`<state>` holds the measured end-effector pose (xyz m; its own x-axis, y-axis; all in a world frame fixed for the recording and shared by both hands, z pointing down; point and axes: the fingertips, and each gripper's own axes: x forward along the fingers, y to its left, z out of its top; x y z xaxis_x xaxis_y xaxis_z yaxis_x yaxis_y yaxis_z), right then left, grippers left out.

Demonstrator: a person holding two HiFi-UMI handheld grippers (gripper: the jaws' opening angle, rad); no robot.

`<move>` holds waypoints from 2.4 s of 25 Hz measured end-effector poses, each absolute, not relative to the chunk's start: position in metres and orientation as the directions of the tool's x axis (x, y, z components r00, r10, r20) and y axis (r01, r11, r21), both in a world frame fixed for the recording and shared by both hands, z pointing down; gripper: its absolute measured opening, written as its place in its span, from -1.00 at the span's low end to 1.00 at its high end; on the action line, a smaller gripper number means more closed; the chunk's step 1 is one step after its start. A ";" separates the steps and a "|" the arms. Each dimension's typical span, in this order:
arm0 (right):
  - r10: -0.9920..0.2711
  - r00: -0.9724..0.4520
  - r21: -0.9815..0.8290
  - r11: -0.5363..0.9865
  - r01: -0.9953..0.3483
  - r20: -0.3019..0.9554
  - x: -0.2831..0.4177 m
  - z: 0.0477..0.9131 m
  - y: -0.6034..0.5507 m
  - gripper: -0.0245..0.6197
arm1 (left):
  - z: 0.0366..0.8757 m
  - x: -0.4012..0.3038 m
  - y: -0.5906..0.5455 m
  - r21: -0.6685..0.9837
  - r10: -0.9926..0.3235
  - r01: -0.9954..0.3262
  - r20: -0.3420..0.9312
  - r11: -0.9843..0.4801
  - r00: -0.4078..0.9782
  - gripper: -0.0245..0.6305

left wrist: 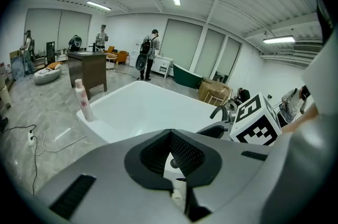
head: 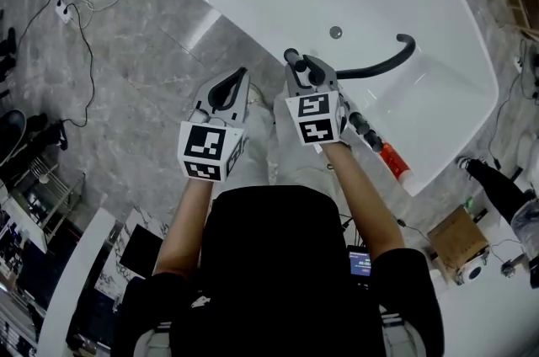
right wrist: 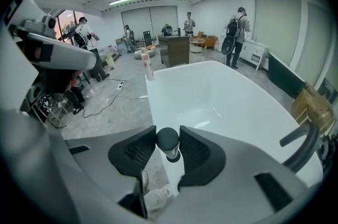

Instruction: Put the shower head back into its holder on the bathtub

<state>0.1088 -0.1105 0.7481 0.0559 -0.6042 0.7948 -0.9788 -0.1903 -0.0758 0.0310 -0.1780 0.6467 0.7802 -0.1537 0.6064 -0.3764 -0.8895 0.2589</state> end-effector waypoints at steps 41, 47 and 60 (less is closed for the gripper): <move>-0.968 0.114 0.071 -0.101 -0.992 0.223 0.143 0.303 -0.119 -0.85 | 0.308 0.058 -0.163 -0.080 -0.318 -0.308 0.219 -0.948 0.923 -0.88; -0.983 0.122 0.092 -0.110 -0.990 0.137 0.140 0.261 -0.120 -0.85 | 0.273 0.054 -0.160 -0.143 -0.303 -0.281 0.163 -0.949 0.939 -0.88; -0.989 0.134 0.105 -0.127 -0.986 0.060 0.142 0.223 -0.113 -0.85 | 0.231 0.061 -0.162 -0.159 -0.306 -0.291 0.082 -0.943 0.948 -0.88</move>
<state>0.1419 -0.1131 0.2232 0.1337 -0.9892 0.0601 -0.9863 -0.1269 0.1051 0.0608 -0.1616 0.2310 0.9484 -0.3062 0.0823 -0.2908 -0.9435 -0.1589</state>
